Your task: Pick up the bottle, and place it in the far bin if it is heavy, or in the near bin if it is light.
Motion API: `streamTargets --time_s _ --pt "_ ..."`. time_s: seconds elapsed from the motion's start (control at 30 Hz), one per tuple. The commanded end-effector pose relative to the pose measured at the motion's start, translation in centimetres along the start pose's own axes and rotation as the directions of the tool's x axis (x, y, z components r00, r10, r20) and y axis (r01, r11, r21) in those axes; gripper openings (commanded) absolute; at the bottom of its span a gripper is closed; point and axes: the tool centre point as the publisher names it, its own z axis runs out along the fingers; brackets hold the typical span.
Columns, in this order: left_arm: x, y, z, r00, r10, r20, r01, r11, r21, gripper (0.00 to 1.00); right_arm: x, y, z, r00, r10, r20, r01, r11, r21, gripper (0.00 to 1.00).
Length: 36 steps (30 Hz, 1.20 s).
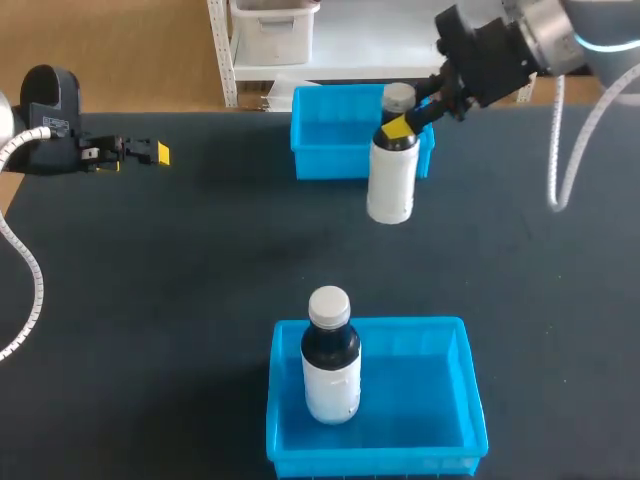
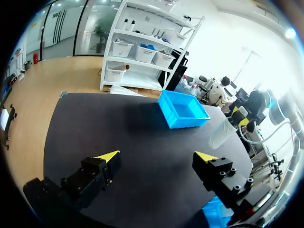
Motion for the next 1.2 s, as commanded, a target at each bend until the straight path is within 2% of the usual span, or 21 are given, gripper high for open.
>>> streamTargets --time_s 0.03,0.43,0.73,1.0,1.2 --pt "0.0 0.0 0.0 1.0 0.0 0.0 0.0 1.0 0.0 1.0 0.5 1.9 -3.2 1.0 0.017 0.001 -0.017 0.997 0.081 0.0" --pt "0.0 0.0 0.0 1.0 0.0 0.0 0.0 1.0 0.0 1.0 2.8 2.1 -8.9 0.995 0.101 0.007 -0.101 0.979 0.175 0.0" --pt "0.0 0.0 0.0 1.0 0.0 0.0 0.0 1.0 0.0 1.0 3.9 -0.3 -12.1 0.991 0.132 -0.02 -0.123 0.961 0.248 0.0" --pt "0.0 0.0 0.0 1.0 0.0 0.0 0.0 1.0 0.0 1.0 2.8 -4.2 -14.1 0.991 0.13 -0.036 -0.114 0.95 0.292 0.0" --pt "0.0 0.0 0.0 1.0 0.0 0.0 0.0 1.0 0.0 1.0 0.6 -6.6 -14.5 0.996 0.066 -0.063 -0.047 0.965 0.259 0.0"
